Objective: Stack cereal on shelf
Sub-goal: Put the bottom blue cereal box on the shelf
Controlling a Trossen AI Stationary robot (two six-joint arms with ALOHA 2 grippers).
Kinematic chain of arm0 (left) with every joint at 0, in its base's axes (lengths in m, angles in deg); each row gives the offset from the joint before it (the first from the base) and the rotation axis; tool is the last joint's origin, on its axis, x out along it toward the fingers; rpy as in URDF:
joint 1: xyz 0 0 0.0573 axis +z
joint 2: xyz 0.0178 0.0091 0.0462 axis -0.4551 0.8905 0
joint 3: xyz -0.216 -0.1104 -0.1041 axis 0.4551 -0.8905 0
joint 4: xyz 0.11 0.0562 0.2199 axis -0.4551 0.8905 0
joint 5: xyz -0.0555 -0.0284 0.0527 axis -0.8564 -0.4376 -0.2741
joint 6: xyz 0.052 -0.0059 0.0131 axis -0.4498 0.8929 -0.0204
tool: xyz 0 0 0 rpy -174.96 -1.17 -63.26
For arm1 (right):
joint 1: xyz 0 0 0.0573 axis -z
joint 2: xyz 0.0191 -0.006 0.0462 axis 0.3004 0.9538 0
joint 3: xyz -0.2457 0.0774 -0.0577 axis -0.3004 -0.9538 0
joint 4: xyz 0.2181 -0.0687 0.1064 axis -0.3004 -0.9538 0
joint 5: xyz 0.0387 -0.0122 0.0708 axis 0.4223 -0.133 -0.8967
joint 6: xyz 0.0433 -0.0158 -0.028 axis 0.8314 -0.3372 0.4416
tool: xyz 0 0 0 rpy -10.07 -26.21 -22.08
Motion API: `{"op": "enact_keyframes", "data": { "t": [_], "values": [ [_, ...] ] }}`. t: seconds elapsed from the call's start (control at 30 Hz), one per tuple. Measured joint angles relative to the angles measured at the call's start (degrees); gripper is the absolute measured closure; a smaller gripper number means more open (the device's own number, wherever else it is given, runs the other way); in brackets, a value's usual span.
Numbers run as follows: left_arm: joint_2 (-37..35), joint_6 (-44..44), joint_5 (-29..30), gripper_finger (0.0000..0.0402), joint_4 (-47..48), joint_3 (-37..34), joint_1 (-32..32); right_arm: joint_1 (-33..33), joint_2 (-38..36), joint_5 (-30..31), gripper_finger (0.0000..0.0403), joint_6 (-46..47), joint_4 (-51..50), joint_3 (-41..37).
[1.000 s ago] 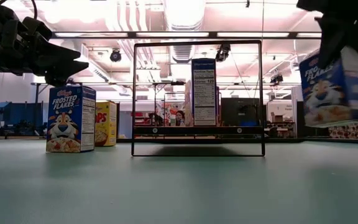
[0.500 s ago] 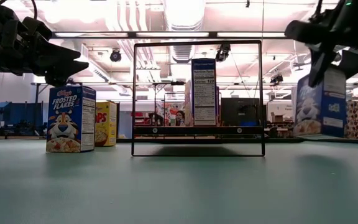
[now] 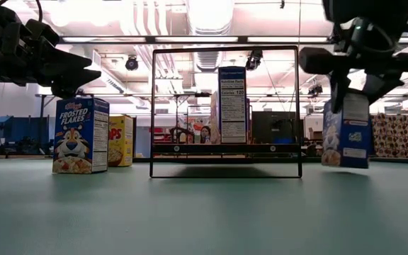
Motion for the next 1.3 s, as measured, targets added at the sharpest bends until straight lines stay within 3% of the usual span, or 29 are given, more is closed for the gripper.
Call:
{"op": "enact_keyframes", "data": {
  "t": [0.47, 0.97, 1.3],
  "values": [
    [0.0, 0.0, 0.0, 0.0198, 0.0, 0.0, 0.0, 1.7, 2.0, -0.1, 0.02, -2.6, 2.4, 2.2],
    [0.0, 0.0, 0.0, 0.0198, 0.0, 0.0, 0.0, 1.7, -0.5, -0.7, 0.0087, -4.0, 2.1, 2.6],
    [0.0, 0.0, 0.0, 0.0198, 0.0, 0.0, 0.0, 6.9, -7.0, -11.7, 0.0043, -11.4, 2.3, 2.6]
  ]
}}
